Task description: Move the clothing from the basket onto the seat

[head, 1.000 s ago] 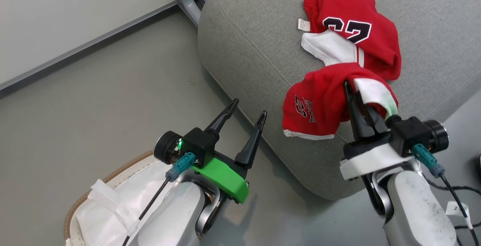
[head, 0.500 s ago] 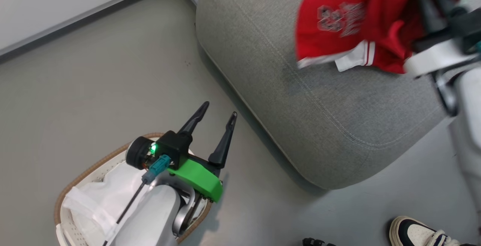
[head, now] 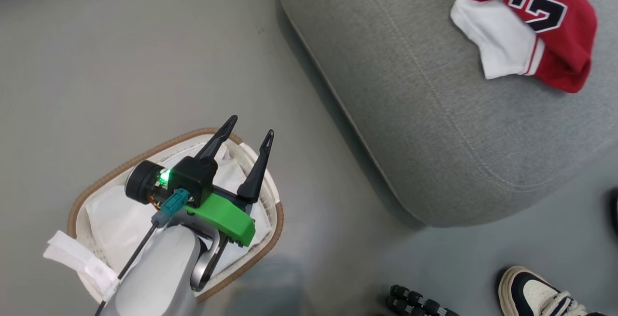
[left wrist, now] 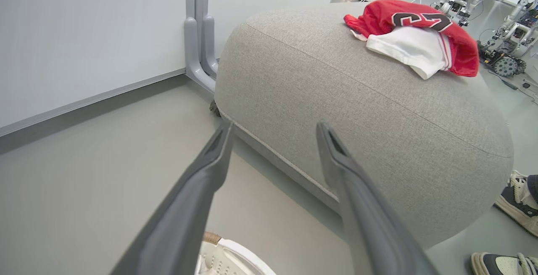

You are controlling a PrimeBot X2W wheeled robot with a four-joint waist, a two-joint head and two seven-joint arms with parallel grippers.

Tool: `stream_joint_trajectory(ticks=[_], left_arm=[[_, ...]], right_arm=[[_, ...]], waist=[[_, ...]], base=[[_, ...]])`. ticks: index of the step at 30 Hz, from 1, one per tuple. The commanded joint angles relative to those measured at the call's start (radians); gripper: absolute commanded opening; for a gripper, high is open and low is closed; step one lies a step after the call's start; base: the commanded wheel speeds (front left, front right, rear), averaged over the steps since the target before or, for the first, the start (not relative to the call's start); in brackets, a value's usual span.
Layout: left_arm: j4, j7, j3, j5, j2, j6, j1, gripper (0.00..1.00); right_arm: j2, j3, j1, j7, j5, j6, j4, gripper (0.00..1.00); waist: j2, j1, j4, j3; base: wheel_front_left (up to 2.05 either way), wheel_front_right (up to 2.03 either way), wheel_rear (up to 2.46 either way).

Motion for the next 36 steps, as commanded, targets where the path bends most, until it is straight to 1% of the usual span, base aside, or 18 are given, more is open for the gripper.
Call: stream_joint_trajectory(ticks=[1, 6, 13, 15, 20, 21, 22, 23, 24, 25, 31, 32, 36], left_arm=[[-0.004, 0.000, -0.001, 0.003, 0.013, -0.002, -0.018, 1.00], [-0.015, 0.000, -0.018, 0.005, 0.041, -0.002, -0.039, 1.00], [-0.006, -0.001, 0.006, -0.003, 0.071, -0.002, -0.054, 1.00], [-0.004, 0.000, 0.010, -0.002, 0.076, -0.002, -0.047, 1.00], [0.008, 0.000, 0.007, -0.002, 0.077, -0.002, -0.027, 1.00], [0.011, 0.000, 0.008, -0.005, 0.076, -0.002, -0.025, 1.00], [0.013, 0.000, 0.010, -0.006, 0.073, -0.002, -0.023, 1.00], [0.016, 0.000, 0.012, -0.008, 0.067, -0.002, -0.021, 1.00], [0.019, -0.001, 0.016, -0.007, 0.061, -0.002, -0.019, 1.00], [0.020, 0.000, 0.019, -0.006, 0.056, -0.002, -0.017, 1.00], [0.046, 0.000, 0.048, -0.005, 0.026, -0.002, 0.001, 1.00], [0.055, 0.000, 0.066, -0.002, 0.012, -0.001, 0.006, 1.00], [0.078, 0.000, 0.113, 0.007, -0.007, 0.004, 0.031, 1.00]], right_arm=[[0.012, -0.047, -0.014, -0.002, -0.016, -0.001, 0.018, 0.00], [0.050, -0.194, 0.013, -0.002, -0.058, -0.001, 0.064, 0.00], [0.150, -0.355, 0.112, -0.002, -0.083, -0.001, 0.148, 0.00], [0.185, -0.383, 0.147, -0.002, -0.087, -0.001, 0.150, 0.00], [0.230, -0.408, 0.215, -0.002, -0.079, -0.001, 0.158, 0.00], [0.240, -0.407, 0.224, -0.002, -0.072, -0.001, 0.152, 0.05], [0.247, -0.403, 0.231, -0.002, -0.064, -0.001, 0.144, 0.22], [0.255, -0.397, 0.240, -0.002, -0.054, -0.001, 0.134, 0.47], [0.263, -0.387, 0.256, -0.002, -0.045, -0.001, 0.123, 0.99], [0.269, -0.374, 0.271, -0.002, -0.040, -0.001, 0.119, 1.00], [0.292, -0.282, 0.369, -0.002, 0.022, -0.001, 0.068, 1.00], [0.296, -0.249, 0.409, -0.002, 0.043, -0.001, 0.046, 1.00], [0.317, -0.174, 0.487, -0.002, 0.073, -0.001, -0.003, 1.00]], waist=[[-0.0001, -0.0001, 0.055, 0.066], [-0.0001, -0.0001, 0.087, 0.117], [-0.0001, -0.0001, 0.115, 0.149], [-0.0001, -0.0001, 0.117, 0.149], [-0.0001, -0.0001, 0.116, 0.132], [-0.0001, -0.0001, 0.116, 0.127], [-0.0001, -0.0001, 0.117, 0.121], [-0.0001, -0.0001, 0.118, 0.114], [-0.0001, -0.0001, 0.119, 0.105], [-0.0001, -0.0001, 0.120, 0.099], [-0.0001, -0.0001, 0.136, 0.044], [-0.0001, -0.0001, 0.146, 0.022], [-0.0001, -0.0001, 0.173, -0.024]], base=[[0.00, 0.00, 0.00], [0.00, 0.00, 0.00], [0.00, 0.00, 0.00], [0.00, 0.00, 0.00], [0.00, 0.00, 0.00], [0.00, 0.00, 0.00], [0.00, 0.00, 0.00], [0.00, 0.00, 0.00], [0.00, 0.00, 0.00], [0.00, 0.00, 0.00], [0.00, 0.00, 0.00], [0.00, 0.00, 0.00], [0.00, 0.00, 0.00]])
